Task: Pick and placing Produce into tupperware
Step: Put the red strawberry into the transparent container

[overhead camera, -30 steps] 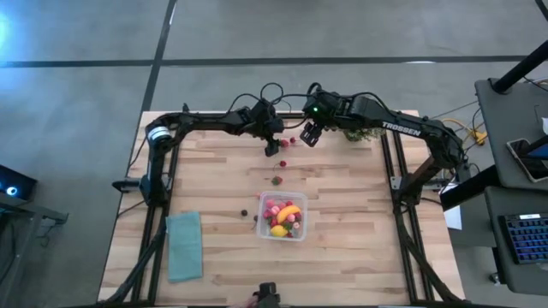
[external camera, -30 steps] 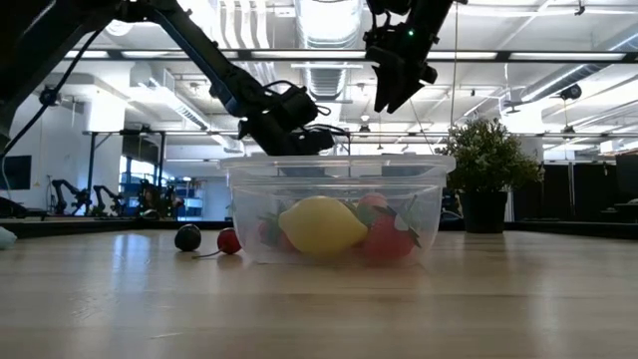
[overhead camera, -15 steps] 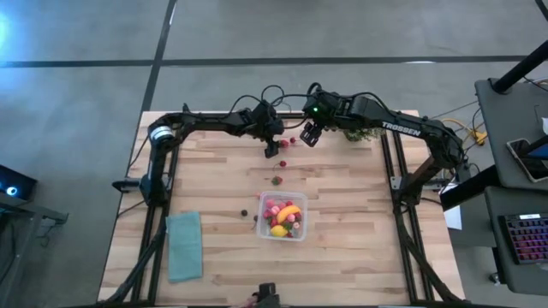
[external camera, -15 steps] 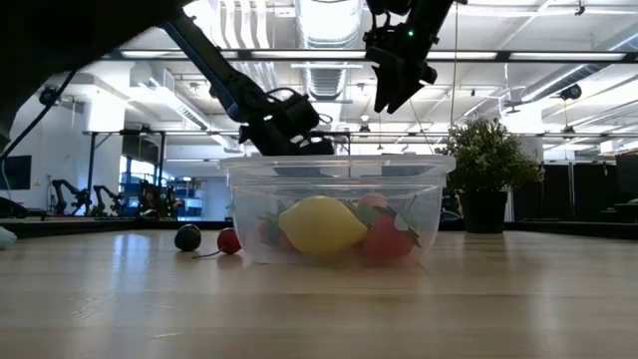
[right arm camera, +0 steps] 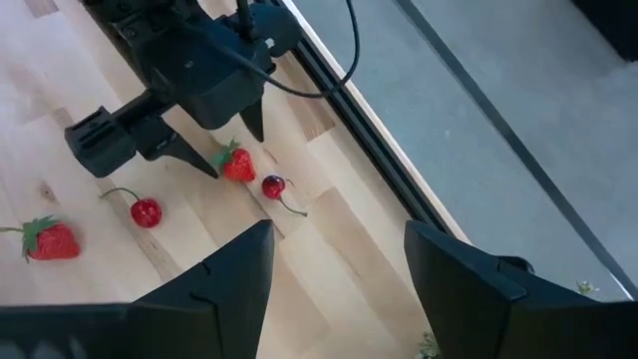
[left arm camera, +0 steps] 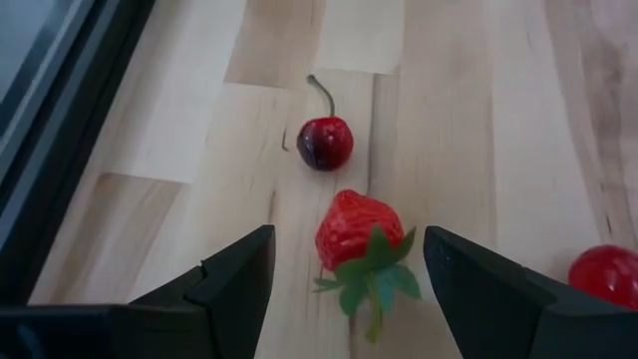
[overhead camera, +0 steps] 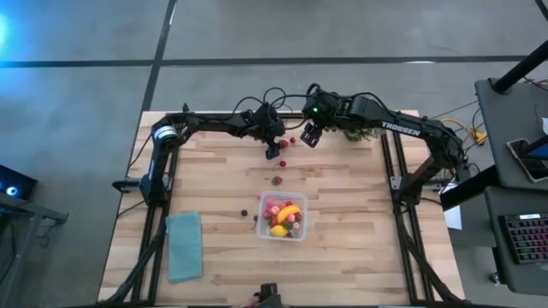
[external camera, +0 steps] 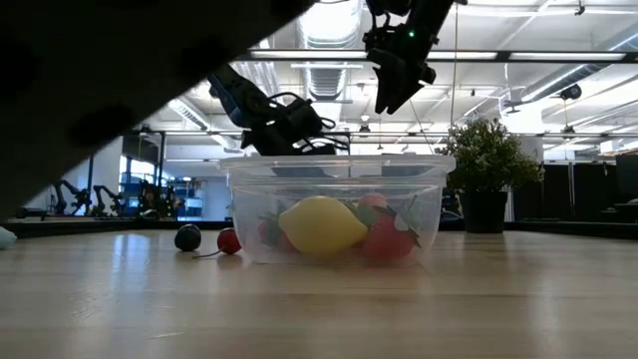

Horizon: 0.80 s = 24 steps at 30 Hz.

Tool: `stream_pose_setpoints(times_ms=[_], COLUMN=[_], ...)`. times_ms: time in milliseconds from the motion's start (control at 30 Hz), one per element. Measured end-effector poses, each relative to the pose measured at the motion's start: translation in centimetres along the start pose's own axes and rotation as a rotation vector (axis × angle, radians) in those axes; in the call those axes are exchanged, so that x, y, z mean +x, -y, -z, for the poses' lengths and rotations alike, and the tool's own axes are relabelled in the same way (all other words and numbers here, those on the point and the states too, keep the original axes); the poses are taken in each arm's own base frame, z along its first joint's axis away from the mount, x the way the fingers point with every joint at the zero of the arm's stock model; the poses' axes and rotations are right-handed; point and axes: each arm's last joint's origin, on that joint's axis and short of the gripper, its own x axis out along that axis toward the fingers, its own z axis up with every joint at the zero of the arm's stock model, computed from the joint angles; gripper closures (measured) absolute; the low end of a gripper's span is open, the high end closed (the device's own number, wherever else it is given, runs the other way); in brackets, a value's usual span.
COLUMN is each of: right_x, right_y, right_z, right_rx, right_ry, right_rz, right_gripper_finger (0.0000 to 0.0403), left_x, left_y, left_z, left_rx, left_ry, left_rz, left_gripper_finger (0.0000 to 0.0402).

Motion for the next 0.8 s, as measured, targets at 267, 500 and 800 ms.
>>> stream_pose_setpoints(times_ms=[267,500,800], right_x=[0.2,0.2,0.3], right_y=[0.5,0.6,0.7], right_z=[0.0,0.0,0.0], right_rx=[0.011,0.006,0.001], right_ry=[-0.004,-0.007,-0.008], right_rz=[0.010,0.011,0.014], right_gripper_finger=[0.0183,0.0184,0.0184], left_x=[1.0,1.1,1.1], left_y=[0.3,0.6,0.5], left_z=[0.3,0.1,0.1], left_rx=[0.016,0.047,0.051], left_ry=[0.005,-0.004,-0.003], left_rz=[-0.007,-0.034,-0.063], left_gripper_finger=[0.0161,0.0214,0.0281])
